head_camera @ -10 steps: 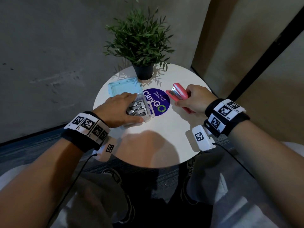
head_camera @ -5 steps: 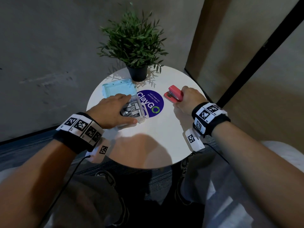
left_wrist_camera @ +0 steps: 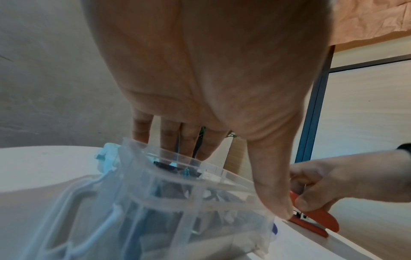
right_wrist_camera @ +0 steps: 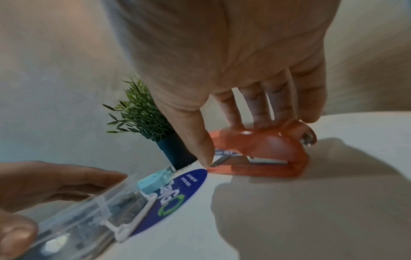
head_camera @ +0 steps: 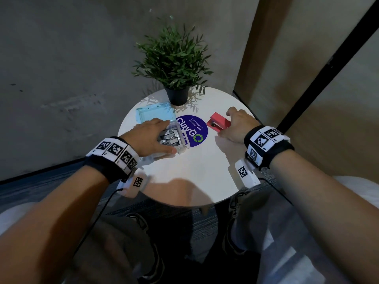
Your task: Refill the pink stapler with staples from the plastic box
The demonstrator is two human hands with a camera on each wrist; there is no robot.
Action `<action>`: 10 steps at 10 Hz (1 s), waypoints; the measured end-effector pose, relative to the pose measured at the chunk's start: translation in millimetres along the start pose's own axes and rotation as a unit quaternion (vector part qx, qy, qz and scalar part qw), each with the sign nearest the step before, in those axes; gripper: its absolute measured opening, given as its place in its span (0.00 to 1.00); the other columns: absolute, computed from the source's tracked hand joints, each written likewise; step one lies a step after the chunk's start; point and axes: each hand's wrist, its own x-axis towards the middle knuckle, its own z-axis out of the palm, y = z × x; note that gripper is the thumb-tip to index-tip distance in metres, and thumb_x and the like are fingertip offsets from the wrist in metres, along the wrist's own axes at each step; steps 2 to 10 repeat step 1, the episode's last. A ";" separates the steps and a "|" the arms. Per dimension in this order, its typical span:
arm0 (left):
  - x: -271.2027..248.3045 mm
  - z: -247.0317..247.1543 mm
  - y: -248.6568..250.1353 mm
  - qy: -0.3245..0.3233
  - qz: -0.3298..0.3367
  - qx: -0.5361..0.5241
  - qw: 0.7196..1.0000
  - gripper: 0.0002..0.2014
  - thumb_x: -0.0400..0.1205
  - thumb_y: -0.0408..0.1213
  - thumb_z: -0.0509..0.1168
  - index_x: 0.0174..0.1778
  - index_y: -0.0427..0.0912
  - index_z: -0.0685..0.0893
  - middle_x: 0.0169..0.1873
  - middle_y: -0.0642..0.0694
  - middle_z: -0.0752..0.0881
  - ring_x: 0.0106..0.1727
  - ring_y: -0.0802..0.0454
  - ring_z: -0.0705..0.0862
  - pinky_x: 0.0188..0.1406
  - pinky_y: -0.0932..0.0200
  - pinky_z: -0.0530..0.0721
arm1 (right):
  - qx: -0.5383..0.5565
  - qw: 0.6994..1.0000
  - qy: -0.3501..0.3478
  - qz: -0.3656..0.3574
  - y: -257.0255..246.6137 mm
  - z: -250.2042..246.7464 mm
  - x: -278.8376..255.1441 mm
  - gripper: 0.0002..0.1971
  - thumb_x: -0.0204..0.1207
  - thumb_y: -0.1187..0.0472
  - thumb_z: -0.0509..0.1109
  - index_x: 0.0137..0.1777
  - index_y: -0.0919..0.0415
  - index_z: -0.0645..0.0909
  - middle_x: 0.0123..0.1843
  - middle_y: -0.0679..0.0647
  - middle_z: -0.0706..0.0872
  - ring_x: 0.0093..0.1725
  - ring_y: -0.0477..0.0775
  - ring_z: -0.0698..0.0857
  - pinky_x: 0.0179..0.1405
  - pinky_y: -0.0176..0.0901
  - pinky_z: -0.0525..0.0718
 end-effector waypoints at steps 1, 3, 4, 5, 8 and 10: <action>-8.3 -3.3 8.7 -0.006 -0.009 -0.011 1.000 0.47 0.74 0.66 0.67 0.84 0.46 0.60 0.79 0.43 0.70 0.76 0.43 0.72 0.74 0.45 0.71 | 0.024 0.998 0.046 -0.027 -6.1 -14.2 -18.9 0.38 0.73 0.40 0.75 0.79 0.56 0.67 0.76 0.63 0.75 0.71 0.68 0.78 0.66 0.56 0.79; -8.3 -3.3 8.7 -0.006 -0.009 -0.011 1.000 0.47 0.74 0.66 0.67 0.84 0.46 0.60 0.79 0.43 0.70 0.76 0.43 0.72 0.74 0.45 0.71 | 0.024 0.998 0.046 -0.027 -6.1 -14.2 -18.9 0.38 0.73 0.40 0.75 0.79 0.56 0.67 0.76 0.63 0.75 0.71 0.68 0.78 0.66 0.56 0.79; -8.3 -3.3 8.7 -0.006 -0.009 -0.011 1.000 0.47 0.74 0.66 0.67 0.84 0.46 0.60 0.79 0.43 0.70 0.76 0.43 0.72 0.74 0.45 0.71 | 0.024 0.998 0.046 -0.027 -6.1 -14.2 -18.9 0.38 0.73 0.40 0.75 0.79 0.56 0.67 0.76 0.63 0.75 0.71 0.68 0.78 0.66 0.56 0.79; -8.3 -3.3 8.7 -0.006 -0.009 -0.011 1.000 0.47 0.74 0.66 0.67 0.84 0.46 0.60 0.79 0.43 0.70 0.76 0.43 0.72 0.74 0.45 0.71 | 0.024 0.998 0.046 -0.027 -6.1 -14.2 -18.9 0.38 0.73 0.40 0.75 0.79 0.56 0.67 0.76 0.63 0.75 0.71 0.68 0.78 0.66 0.56 0.79; -8.3 -3.3 8.7 -0.006 -0.009 -0.011 1.000 0.47 0.74 0.66 0.67 0.84 0.46 0.60 0.79 0.43 0.70 0.76 0.43 0.72 0.74 0.45 0.71 | 0.024 0.998 0.046 -0.027 -6.1 -14.2 -18.9 0.38 0.73 0.40 0.75 0.79 0.56 0.67 0.76 0.63 0.75 0.71 0.68 0.78 0.66 0.56 0.79; -8.3 -3.3 8.7 -0.006 -0.009 -0.011 1.000 0.47 0.74 0.66 0.67 0.84 0.46 0.60 0.79 0.43 0.70 0.76 0.43 0.72 0.74 0.45 0.71 | 0.024 0.998 0.046 -0.027 -6.1 -14.2 -18.9 0.38 0.73 0.40 0.75 0.79 0.56 0.67 0.76 0.63 0.75 0.71 0.68 0.78 0.66 0.56 0.79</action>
